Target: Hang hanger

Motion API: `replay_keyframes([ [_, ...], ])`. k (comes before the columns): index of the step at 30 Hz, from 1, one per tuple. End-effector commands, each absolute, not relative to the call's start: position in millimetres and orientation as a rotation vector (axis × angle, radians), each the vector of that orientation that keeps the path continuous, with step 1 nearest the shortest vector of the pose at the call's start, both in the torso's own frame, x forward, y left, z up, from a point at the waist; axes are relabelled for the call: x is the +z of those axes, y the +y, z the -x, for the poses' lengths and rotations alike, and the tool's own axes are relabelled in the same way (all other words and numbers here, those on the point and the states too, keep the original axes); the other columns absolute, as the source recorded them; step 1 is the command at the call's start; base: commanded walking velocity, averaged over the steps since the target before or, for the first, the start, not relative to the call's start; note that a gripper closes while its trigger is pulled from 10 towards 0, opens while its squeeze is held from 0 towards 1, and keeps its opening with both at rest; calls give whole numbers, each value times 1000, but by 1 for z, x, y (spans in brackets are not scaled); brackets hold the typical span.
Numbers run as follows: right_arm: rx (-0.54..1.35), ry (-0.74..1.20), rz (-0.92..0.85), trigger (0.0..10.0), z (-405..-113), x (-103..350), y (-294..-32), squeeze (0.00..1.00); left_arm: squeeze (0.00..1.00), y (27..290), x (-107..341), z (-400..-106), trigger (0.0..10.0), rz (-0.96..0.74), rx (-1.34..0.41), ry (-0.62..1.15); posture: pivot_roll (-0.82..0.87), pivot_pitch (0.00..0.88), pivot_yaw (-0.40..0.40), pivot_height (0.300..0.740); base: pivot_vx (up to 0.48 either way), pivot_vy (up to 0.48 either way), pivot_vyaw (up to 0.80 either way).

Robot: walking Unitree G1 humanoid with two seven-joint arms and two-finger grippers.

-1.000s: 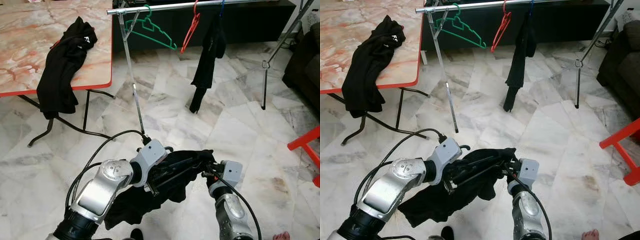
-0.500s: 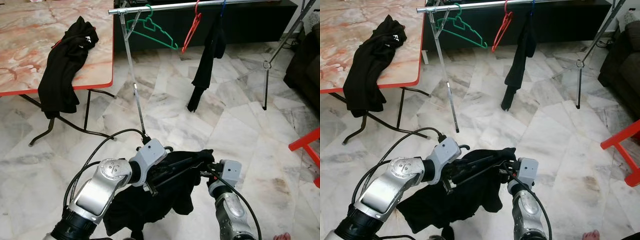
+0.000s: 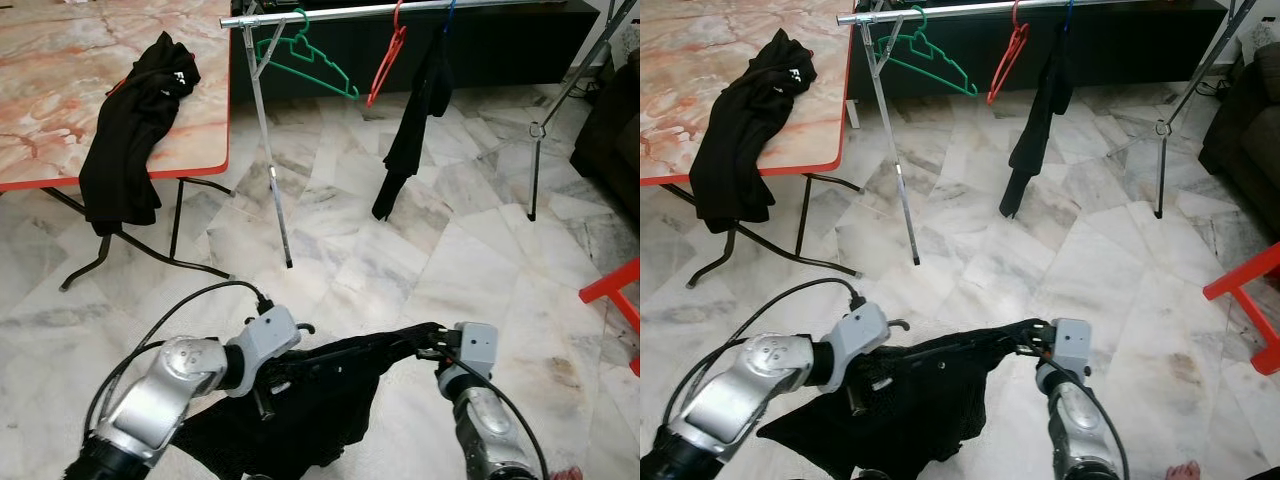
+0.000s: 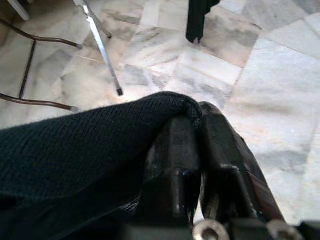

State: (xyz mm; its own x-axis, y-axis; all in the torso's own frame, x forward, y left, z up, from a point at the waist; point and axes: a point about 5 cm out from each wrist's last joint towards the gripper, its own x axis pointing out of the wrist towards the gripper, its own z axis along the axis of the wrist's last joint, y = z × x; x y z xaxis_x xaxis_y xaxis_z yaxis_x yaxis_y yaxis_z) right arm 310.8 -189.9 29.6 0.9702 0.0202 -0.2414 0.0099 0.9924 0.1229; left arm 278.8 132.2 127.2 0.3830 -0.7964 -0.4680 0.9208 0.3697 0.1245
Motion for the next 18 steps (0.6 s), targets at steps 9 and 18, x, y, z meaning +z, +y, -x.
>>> replay_keyframes([
  [9, -50, 285, -98, 0, -303, 27, -222, 0, 0, 170, 151, -269, 0, -244, -1214, 299, 72, 226, -15, 740, 0, 0, 0],
  [18, 130, 291, -135, 0, -301, 19, -186, 0, 0, 144, 159, -284, 0, -48, -1105, 137, 72, 225, -17, 740, 0, 0, 0],
])
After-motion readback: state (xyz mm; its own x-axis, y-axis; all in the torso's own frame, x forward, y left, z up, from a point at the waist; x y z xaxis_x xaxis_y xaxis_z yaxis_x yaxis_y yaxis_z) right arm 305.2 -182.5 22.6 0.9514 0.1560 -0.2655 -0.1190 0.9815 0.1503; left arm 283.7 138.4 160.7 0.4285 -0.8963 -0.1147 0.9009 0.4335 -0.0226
